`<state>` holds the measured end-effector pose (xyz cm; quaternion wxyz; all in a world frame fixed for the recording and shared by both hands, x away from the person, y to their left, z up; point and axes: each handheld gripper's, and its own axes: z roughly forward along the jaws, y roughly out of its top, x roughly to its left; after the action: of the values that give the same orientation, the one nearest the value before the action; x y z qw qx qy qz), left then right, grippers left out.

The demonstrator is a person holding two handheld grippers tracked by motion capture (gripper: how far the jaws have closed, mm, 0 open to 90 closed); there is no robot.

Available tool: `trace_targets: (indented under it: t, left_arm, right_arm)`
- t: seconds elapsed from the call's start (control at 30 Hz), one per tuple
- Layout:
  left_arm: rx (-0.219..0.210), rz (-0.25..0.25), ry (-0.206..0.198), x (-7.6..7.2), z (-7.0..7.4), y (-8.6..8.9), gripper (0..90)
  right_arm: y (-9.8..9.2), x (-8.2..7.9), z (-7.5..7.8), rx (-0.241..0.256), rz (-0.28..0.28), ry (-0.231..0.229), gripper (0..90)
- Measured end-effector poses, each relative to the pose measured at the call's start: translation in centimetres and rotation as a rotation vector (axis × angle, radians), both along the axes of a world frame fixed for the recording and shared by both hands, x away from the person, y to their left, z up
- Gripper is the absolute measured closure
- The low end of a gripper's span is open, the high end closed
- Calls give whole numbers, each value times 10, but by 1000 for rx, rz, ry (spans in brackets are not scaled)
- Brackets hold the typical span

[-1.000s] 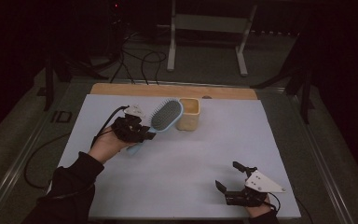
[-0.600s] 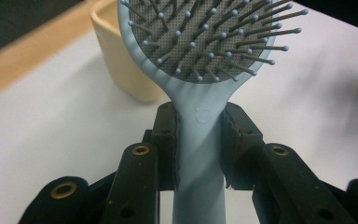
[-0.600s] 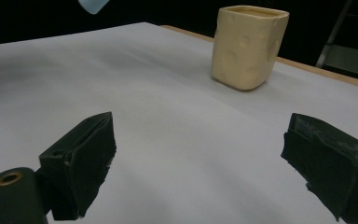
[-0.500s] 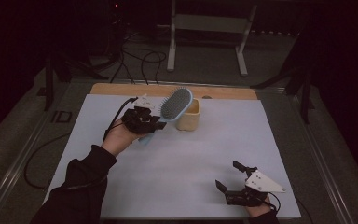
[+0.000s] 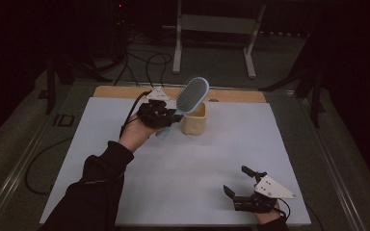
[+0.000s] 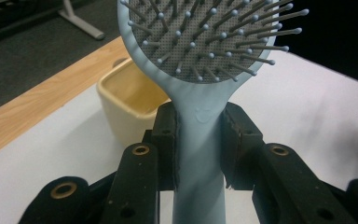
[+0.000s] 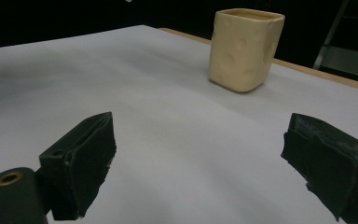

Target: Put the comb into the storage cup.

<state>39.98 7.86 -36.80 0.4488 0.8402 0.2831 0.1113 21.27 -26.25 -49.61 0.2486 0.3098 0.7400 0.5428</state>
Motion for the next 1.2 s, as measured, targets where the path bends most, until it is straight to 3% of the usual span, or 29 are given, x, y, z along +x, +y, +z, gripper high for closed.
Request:
trace_targets:
  t: [0.23,0.37,0.77,0.8,0.87,1.2]
  left_arm:
    - [-25,6,-15,9,4,-10,701]
    - [-42,22,-48,14,6,-17,701]
    - [-140,34,-57,31,9,-29,701]
    - [-134,46,-75,31,10,-30,701]
    - [-152,39,-64,34,9,-31,701]
    - [-194,72,-91,47,10,-42,701]
  right_arm:
    - [0,0,0,0,1,2,87]
    - [-1,0,0,2,-1,-2,87]
    - [-1,0,1,3,-1,-6,87]
    - [-1,-1,1,3,-2,-3,87]
    - [-1,0,1,5,-1,-3,87]
    - [-1,-1,2,5,0,-9,87]
